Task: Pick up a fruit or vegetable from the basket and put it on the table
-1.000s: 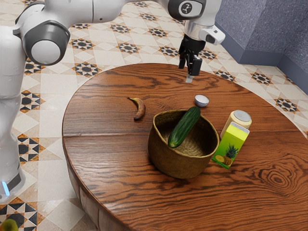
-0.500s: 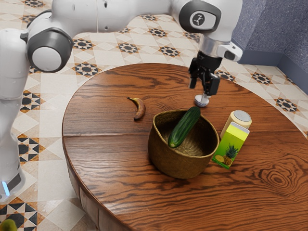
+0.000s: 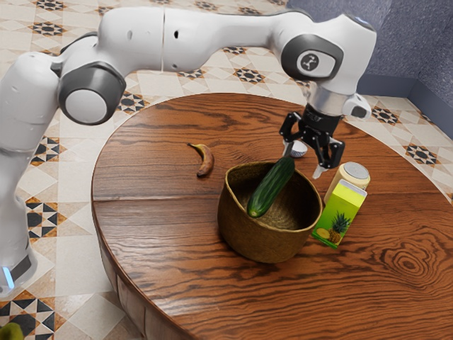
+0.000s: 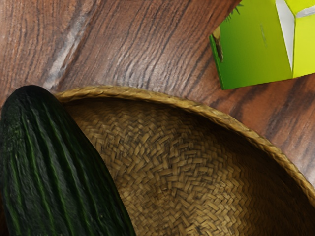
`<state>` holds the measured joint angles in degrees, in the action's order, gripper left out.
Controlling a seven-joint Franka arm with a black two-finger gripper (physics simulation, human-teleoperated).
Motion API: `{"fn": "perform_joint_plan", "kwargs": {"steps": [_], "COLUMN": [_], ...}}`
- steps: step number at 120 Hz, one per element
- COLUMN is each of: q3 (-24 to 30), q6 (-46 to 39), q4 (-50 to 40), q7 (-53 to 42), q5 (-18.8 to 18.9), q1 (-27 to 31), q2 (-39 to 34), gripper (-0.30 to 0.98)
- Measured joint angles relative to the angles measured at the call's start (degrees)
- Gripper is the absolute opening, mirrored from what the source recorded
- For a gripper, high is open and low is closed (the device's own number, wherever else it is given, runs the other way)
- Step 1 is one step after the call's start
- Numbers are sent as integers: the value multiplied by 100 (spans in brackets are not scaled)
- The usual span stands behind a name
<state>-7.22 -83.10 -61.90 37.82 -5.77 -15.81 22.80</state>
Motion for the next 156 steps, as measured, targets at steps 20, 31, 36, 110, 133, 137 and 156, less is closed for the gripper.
{"fn": "perform_joint_plan", "kwargs": {"steps": [20,31,36,110,133,137,156], "q3": [-10,-159,-252,-332,-316,-300,-31], "q6": [-17,-38,-68,-549,-486,-418,-25], "q4": [-100,-463,-638,-1431,-1374,-1263,-684], "q7": [603,871,980,1917,2028,2046,2132], "q5": [44,59,61,125,77,62,21], "q1": [-10,-136,-227,-414,-411,-407,-408], "q2": [29,-165,-272,-320,-316,-317,-313], "gripper": [69,69,69,36,13,11,9]}}
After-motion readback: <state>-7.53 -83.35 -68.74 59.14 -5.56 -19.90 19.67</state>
